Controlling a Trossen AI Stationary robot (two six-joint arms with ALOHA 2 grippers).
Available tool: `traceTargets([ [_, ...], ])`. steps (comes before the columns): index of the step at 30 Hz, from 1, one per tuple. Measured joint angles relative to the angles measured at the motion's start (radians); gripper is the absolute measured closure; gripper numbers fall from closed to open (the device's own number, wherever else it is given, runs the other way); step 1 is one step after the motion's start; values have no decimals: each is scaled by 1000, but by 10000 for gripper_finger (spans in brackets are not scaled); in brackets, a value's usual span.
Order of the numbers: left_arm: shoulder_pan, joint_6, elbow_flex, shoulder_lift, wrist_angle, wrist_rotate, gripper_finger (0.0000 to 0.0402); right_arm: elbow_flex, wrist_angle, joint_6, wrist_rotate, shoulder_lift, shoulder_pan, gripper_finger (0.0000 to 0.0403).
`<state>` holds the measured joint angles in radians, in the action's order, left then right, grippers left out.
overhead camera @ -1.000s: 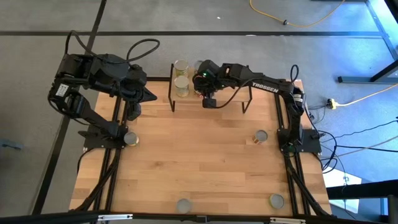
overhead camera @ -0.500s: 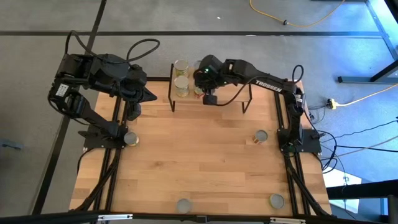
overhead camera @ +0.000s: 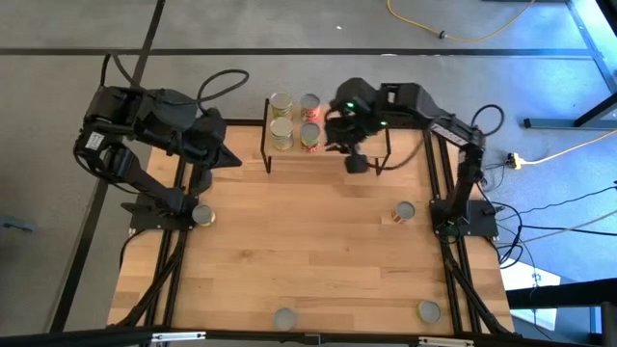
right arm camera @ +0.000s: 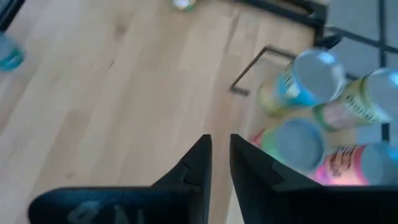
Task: Pick and place cans onto a shelf
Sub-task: Put the canned tomatoes on the shelf
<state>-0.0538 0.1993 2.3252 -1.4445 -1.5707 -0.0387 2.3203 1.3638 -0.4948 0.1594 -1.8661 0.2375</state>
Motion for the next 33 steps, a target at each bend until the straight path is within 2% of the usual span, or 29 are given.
traceTargets([
  [4,-55,3,0,0,0,-8,401,0,115,-7,1,54,-30,343],
  [8,-111,43,-50,2,1,-71,401,-1,218,-3,1,109,-58,343],
  [11,-143,97,-119,0,0,-97,401,-7,207,42,7,161,-81,343],
  [17,-226,205,-269,1,36,-102,401,-33,206,71,99,294,-121,343],
  [24,-315,265,-464,1,313,-105,401,-244,208,155,107,487,-189,343],
  [33,-425,530,-673,1,533,-106,401,-530,209,292,104,670,-259,343],
])
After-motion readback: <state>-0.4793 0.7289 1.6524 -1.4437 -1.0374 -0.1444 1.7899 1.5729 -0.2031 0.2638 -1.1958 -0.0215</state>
